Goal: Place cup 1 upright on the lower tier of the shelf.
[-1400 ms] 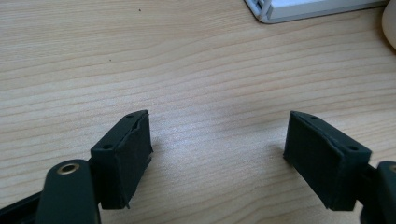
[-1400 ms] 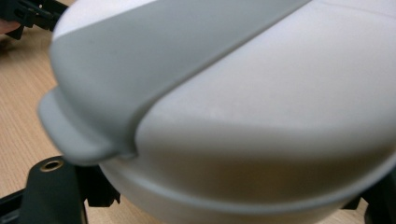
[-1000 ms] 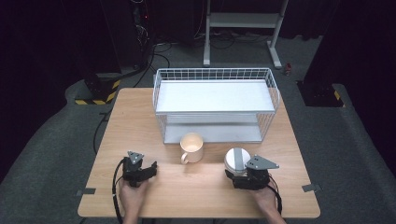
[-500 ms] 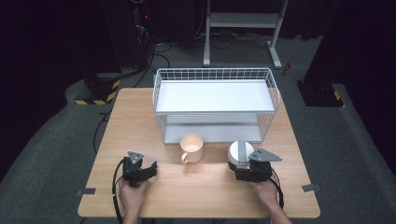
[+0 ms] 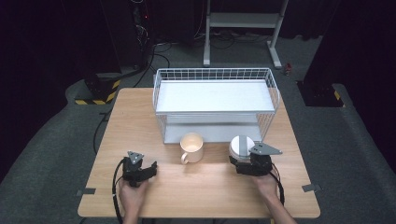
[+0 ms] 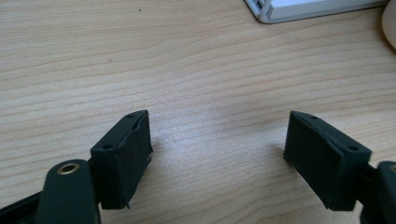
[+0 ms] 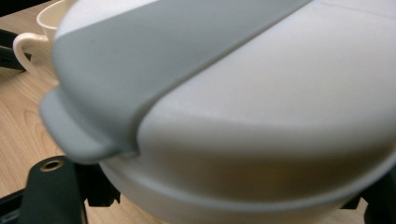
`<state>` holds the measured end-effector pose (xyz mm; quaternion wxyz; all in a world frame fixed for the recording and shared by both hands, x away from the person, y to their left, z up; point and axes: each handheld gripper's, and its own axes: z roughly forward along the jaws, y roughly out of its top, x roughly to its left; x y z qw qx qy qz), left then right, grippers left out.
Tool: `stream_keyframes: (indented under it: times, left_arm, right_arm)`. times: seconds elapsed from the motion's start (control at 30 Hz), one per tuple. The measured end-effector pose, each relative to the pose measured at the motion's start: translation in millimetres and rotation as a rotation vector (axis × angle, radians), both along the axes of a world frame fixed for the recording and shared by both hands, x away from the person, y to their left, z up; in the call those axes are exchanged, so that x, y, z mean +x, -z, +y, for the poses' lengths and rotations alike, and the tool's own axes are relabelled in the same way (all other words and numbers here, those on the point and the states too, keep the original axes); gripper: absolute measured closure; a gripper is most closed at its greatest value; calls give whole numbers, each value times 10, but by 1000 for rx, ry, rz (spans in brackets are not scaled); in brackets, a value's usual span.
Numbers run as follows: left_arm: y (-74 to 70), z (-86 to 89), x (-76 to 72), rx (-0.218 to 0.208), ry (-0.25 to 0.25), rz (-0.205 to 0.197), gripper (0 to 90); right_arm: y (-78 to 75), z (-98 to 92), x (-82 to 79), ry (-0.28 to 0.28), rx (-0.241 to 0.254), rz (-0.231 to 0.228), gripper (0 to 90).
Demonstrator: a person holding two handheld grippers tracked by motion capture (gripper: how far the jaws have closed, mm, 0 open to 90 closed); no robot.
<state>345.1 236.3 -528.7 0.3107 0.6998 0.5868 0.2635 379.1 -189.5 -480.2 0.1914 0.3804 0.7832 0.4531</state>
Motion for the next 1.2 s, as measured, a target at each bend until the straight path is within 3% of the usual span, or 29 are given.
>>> stream_keyframes:
  times: [0.8,1.2]
  left_arm:
    - [-1,1,-1,2,2,1,229]
    - [-1,1,-1,2,2,2,229]
  right_arm:
    - [-32,51,361,60,-7,11,184]
    - [-10,102,573,115,4,30,183]
